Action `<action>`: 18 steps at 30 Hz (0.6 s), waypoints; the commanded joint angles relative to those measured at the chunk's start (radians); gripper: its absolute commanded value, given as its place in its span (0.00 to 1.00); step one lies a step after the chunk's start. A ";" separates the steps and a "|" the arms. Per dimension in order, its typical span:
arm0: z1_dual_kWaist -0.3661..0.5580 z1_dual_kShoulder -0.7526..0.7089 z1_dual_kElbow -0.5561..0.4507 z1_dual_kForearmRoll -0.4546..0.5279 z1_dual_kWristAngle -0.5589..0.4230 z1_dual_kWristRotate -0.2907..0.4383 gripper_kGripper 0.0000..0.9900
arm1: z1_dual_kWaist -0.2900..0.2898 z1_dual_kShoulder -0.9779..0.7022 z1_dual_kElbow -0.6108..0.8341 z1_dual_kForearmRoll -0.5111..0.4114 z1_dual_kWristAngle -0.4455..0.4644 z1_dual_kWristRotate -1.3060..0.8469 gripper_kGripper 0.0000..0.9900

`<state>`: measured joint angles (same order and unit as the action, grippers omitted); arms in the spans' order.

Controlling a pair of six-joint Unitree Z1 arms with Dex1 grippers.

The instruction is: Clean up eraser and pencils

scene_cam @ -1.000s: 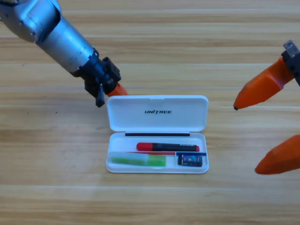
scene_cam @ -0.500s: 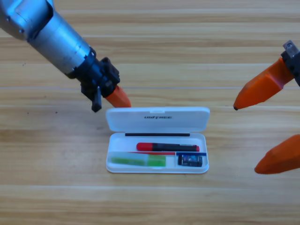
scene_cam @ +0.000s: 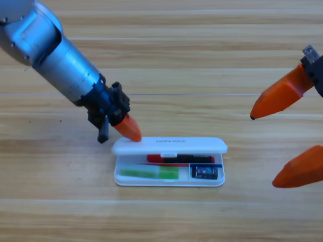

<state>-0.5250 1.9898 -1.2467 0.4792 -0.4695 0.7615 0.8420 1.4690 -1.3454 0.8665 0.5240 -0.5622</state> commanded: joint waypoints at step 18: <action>-0.101 0.058 0.118 -0.133 0.049 0.009 0.00 | 0.003 0.051 0.022 -0.020 0.014 0.012 0.97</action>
<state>-0.5888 1.9943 -1.1621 0.3671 -0.4325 0.7632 0.8421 1.4748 -1.3454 0.8661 0.5241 -0.5610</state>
